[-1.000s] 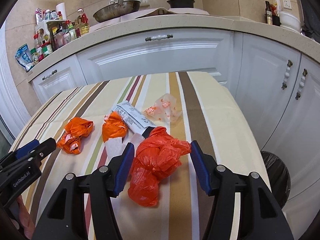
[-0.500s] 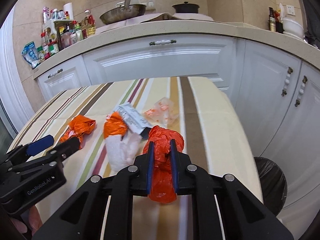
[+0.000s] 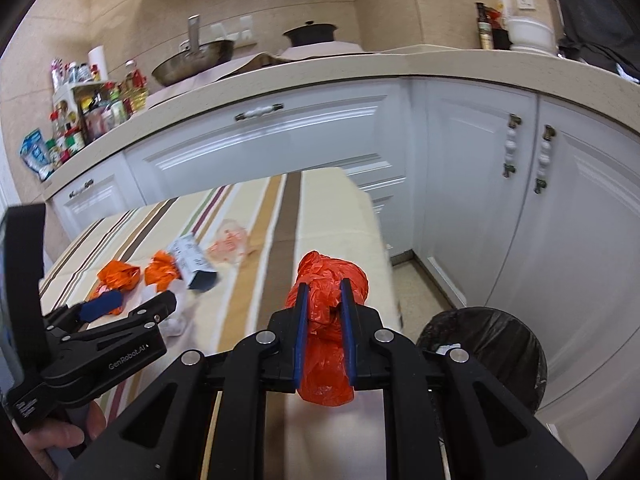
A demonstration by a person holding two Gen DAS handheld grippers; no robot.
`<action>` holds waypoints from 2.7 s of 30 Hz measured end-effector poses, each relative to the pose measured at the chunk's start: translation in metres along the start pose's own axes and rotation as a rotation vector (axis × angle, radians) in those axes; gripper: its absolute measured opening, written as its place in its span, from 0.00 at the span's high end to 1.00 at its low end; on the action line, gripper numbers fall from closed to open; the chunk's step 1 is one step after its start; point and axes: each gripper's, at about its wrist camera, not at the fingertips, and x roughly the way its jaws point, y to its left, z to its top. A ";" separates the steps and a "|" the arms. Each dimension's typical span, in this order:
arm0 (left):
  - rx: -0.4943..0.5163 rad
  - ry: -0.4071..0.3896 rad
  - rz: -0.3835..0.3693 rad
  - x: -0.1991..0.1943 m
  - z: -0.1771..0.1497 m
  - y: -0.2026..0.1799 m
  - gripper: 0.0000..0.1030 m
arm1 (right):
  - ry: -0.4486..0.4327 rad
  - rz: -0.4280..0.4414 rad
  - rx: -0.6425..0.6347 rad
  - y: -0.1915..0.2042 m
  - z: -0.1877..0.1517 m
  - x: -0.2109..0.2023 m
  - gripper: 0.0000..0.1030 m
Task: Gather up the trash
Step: 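Carry both items over the black bin and open both tools, then move both open tools back over the table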
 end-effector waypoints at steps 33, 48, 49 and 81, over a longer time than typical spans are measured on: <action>0.322 -0.103 -0.296 -0.031 -0.017 -0.211 0.83 | -0.088 -0.271 0.120 -0.151 -0.029 -0.044 0.85; 0.413 -0.057 -0.278 0.015 -0.023 -0.291 0.63 | -0.079 -0.335 0.175 -0.205 -0.034 -0.018 0.72; 0.413 -0.052 -0.271 0.018 -0.022 -0.293 0.59 | -0.080 -0.340 0.180 -0.209 -0.034 -0.016 0.68; 0.096 -0.118 -0.009 -0.031 0.027 -0.044 0.33 | -0.132 -0.066 0.014 -0.045 0.020 -0.012 0.59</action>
